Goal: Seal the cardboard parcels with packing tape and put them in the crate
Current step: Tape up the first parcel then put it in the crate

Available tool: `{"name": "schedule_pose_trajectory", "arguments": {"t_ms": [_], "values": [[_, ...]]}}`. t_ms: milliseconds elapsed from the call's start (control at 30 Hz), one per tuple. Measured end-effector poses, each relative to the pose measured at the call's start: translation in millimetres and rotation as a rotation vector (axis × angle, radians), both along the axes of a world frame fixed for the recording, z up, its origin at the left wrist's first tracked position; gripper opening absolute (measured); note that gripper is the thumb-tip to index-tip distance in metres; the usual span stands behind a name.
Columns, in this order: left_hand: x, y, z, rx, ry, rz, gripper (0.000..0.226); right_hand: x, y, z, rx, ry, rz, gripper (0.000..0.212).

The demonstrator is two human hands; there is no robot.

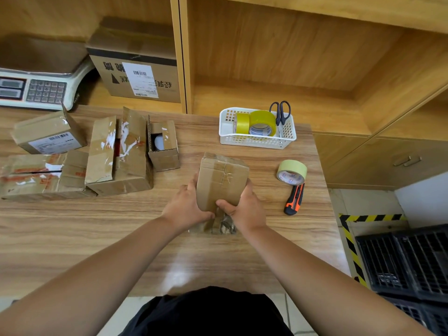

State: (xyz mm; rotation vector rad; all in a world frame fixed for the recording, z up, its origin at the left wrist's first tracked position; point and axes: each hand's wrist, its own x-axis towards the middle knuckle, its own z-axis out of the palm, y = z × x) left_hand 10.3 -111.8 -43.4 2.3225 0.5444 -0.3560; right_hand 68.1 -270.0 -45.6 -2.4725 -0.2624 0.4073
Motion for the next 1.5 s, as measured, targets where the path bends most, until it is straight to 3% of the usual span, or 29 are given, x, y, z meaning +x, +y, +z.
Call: {"name": "schedule_pose_trajectory", "arguments": {"t_ms": [200, 300, 433, 800, 967, 1333, 1500], "values": [[6.2, 1.0, 0.2, -0.033, 0.022, 0.014, 0.104, -0.6, 1.6, 0.2, 0.072, 0.02, -0.006, 0.091], [8.0, 0.4, -1.6, -0.086, -0.007, 0.044, 0.092, -4.2, 4.4, -3.0, 0.131, -0.017, 0.015, 0.102], [9.6, 0.9, -3.6, -0.119, -0.032, 0.07, 0.076, -5.9, 9.9, -9.1, 0.085, -0.055, 0.031, 0.102], [14.9, 8.2, -2.8, -0.204, 0.024, -0.005, 0.101, 9.1, 11.0, -10.0, 0.077, 0.052, 0.112, 0.109], [17.6, 7.7, -5.7, -0.159, 0.05, 0.019, 0.095, 13.2, 6.7, -9.0, 0.06, 0.147, 0.192, 0.127], [10.0, 8.7, -18.8, -0.219, -0.081, 0.072, 0.087, 15.8, -7.5, -13.5, 0.012, 0.243, 0.357, 0.143], [5.9, 9.3, -18.3, -0.253, -0.047, 0.053, 0.092, 3.0, -11.4, -25.3, 0.073, 0.279, 0.278, 0.126]]}}
